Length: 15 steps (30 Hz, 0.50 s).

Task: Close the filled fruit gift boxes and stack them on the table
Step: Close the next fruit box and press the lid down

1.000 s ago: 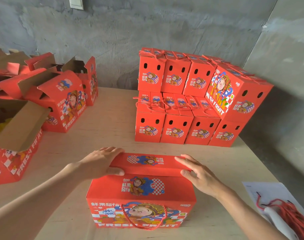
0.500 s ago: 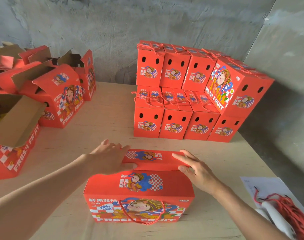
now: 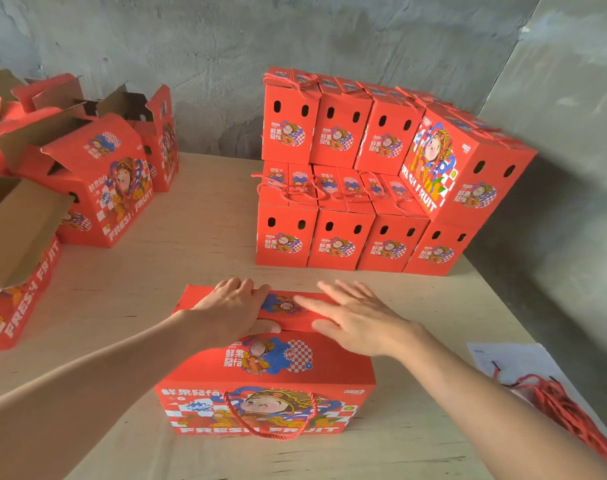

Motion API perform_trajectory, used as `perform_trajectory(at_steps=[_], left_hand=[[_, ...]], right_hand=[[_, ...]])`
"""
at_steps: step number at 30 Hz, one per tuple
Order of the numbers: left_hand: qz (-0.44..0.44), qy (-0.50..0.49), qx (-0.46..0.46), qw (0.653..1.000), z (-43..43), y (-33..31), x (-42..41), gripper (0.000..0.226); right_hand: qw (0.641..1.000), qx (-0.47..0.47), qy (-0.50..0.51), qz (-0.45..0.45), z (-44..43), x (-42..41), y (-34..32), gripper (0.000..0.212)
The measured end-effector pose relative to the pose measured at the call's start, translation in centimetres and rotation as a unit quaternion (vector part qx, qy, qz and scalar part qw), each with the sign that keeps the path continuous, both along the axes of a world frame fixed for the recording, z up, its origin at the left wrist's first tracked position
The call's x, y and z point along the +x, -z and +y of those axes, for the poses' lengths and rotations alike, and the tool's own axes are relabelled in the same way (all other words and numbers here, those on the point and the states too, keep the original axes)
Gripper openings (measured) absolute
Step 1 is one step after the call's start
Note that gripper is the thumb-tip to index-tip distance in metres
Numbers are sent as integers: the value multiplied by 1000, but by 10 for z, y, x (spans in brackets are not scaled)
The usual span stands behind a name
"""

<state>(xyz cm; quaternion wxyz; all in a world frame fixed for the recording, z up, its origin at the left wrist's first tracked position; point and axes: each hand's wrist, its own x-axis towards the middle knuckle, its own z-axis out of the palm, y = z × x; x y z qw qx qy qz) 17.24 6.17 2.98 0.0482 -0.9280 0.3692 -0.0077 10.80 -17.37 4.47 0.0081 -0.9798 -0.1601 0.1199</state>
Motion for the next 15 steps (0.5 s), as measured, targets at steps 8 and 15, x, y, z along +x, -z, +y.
perform_trajectory(at_steps=[8, 15], left_hand=[[42, 43, 26, 998, 17, 2, 9, 102], [95, 63, 49, 992, 29, -1, 16, 90]], right_hand=[[998, 17, -40, -50, 10, 0, 9, 48], [996, 24, -66, -61, 7, 2, 12, 46]])
